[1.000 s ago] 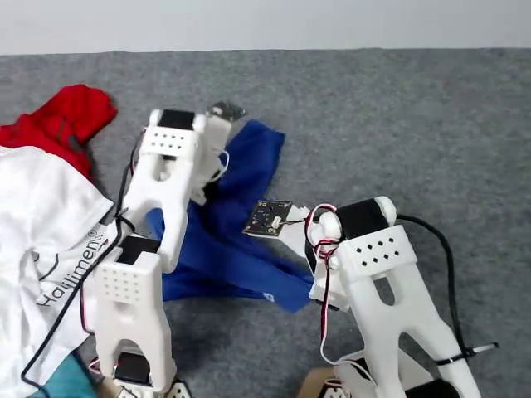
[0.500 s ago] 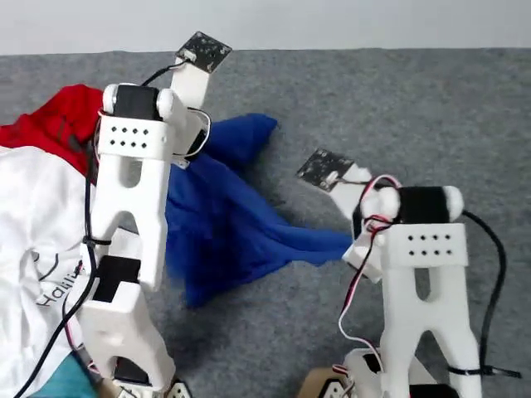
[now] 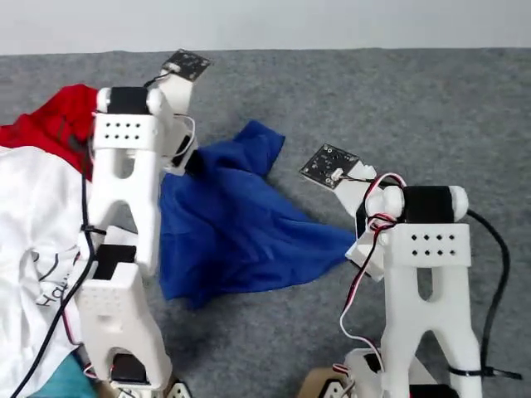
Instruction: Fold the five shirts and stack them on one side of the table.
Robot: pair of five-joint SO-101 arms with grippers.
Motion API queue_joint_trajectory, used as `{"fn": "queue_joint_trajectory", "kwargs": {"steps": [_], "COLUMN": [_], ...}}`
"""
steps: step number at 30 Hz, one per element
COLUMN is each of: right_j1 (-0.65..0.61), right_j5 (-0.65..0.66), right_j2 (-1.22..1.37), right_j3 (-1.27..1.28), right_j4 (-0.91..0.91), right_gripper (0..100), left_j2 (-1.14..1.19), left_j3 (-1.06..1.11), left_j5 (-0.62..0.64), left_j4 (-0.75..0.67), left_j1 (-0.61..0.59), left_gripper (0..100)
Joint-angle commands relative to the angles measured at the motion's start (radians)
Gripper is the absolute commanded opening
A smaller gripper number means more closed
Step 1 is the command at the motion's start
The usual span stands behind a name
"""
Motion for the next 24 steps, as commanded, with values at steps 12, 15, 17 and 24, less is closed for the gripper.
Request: {"fn": "queue_joint_trajectory", "kwargs": {"steps": [12, 15, 17, 24], "right_j1": [0.012, 0.012, 0.012, 0.010], "right_j5": [0.012, 0.012, 0.012, 0.012], "right_j2": [-0.027, -0.027, -0.027, -0.027], "right_j3": [0.043, 0.044, 0.046, 0.046], "right_j4": [0.030, 0.030, 0.030, 0.030], "right_gripper": [0.9, 0.9, 0.9, 0.9], "left_j2": [-0.729, -0.829, -0.855, -0.859], "left_j3": [0.723, 0.901, 1.001, 1.153], "left_j5": [-0.253, -0.347, -0.420, -0.580], "left_j4": [0.028, 0.025, 0.008, -0.069], "left_j1": [-0.009, -0.046, -0.086, -0.167], "left_gripper": [23, 23, 23, 23]}}
